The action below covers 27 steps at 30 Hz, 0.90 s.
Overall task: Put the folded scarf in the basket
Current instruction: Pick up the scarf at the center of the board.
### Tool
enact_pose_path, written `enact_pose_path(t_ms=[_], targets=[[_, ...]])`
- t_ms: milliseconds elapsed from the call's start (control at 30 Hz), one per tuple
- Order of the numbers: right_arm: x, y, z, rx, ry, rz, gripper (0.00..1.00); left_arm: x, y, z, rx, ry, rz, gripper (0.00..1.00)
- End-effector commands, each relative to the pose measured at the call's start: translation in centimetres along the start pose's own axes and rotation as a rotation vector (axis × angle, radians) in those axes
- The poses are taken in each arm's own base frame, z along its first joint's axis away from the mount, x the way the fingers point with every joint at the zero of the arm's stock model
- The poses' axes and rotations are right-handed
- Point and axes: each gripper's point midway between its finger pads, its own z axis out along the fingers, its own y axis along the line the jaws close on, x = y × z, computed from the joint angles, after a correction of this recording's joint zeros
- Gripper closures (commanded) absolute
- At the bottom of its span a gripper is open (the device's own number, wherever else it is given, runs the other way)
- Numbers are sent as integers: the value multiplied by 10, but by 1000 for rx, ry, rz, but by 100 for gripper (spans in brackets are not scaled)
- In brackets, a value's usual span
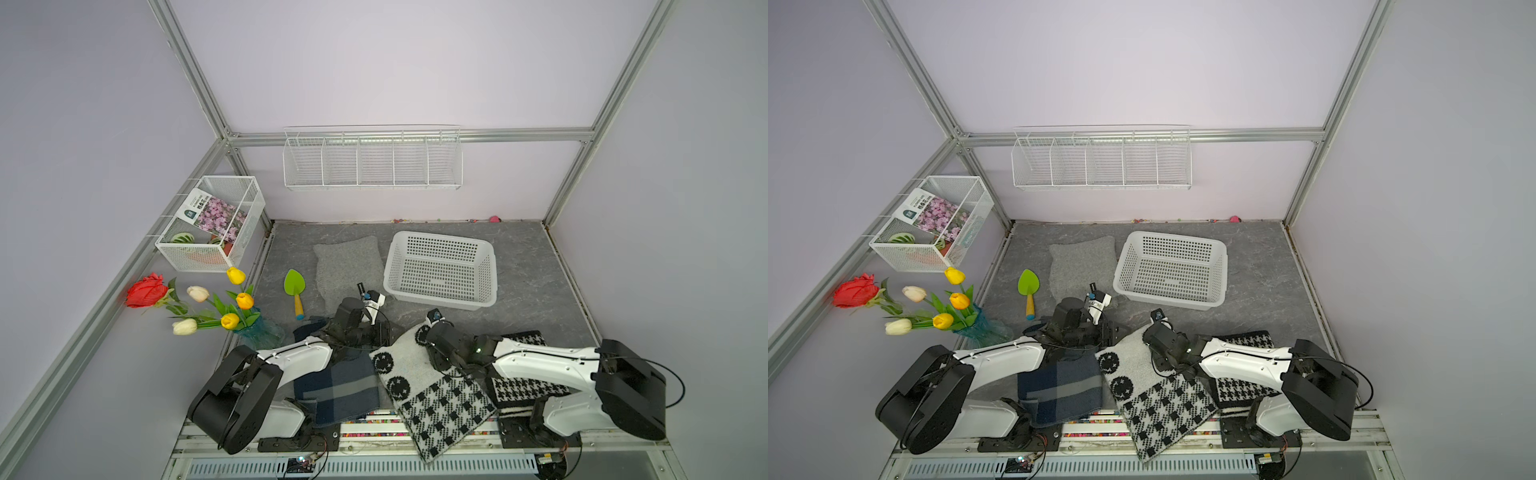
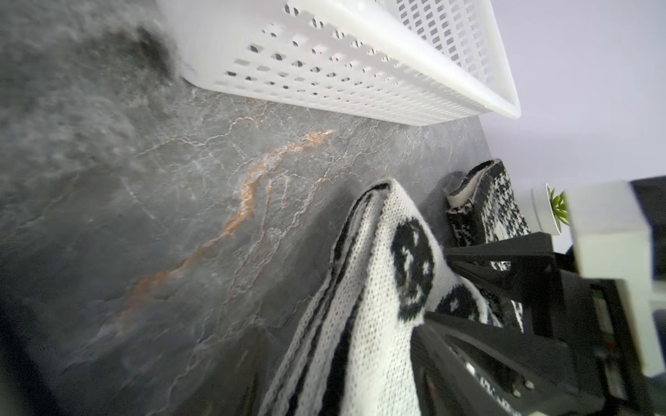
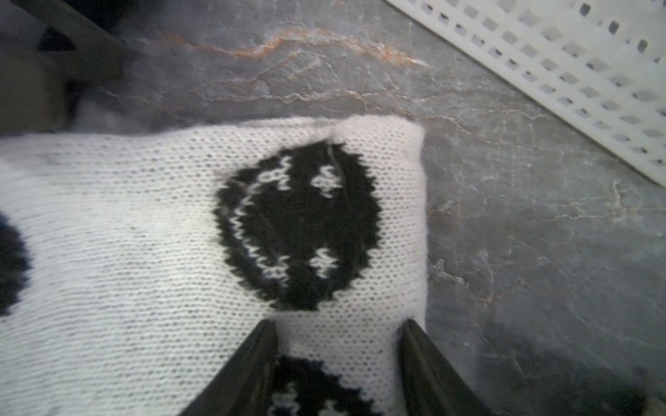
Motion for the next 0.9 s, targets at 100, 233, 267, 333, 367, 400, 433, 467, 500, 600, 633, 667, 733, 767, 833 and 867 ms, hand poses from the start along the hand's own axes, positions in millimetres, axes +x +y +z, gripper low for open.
enact_pose_path(t_ms=[100, 233, 267, 333, 367, 400, 433, 467, 500, 600, 633, 667, 733, 767, 833, 867], targets=[[-22, 20, 6, -10, -13, -48, 39, 8, 13, 19, -24, 107, 19, 9], [-18, 15, 7, -5, -30, -37, 39, 17, 0, 23, 55, 133, 81, 10], [-15, 12, 6, -5, -31, -30, 39, 18, -3, 25, 59, 137, 96, 11], [-13, 5, 3, -3, -39, -9, 39, 22, 1, 27, 44, 158, 89, 14], [-12, 1, 1, 4, -44, 0, 39, 25, 2, 28, 40, 168, 87, 15], [-12, -3, -2, 8, -54, 12, 39, 28, 3, 30, 38, 185, 81, 16], [-12, -5, -7, 6, -67, 15, 39, 31, 4, 33, 29, 202, 83, 17], [-12, -8, -10, 7, -77, 21, 38, 34, 7, 35, 7, 222, 83, 18], [-11, -11, -15, 8, -89, 27, 38, 39, 13, 39, -31, 251, 83, 19], [-12, -17, -28, 8, -117, 32, 38, 50, 24, 47, -90, 316, 64, 24], [-12, -18, -32, 6, -126, 33, 38, 52, 24, 48, -88, 326, 60, 26], [-13, -20, -34, 8, -133, 36, 38, 54, 22, 49, -78, 334, 61, 28], [-12, -23, -38, 10, -143, 41, 38, 58, 18, 51, -56, 354, 58, 40], [-12, -23, -38, 8, -145, 42, 38, 60, 16, 52, -44, 366, 56, 48], [-9, -23, -39, -1, -139, 45, 38, 67, 12, 55, -15, 399, 48, 73], [-7, -23, -38, -4, -131, 45, 38, 70, 11, 57, -7, 411, 40, 96]])
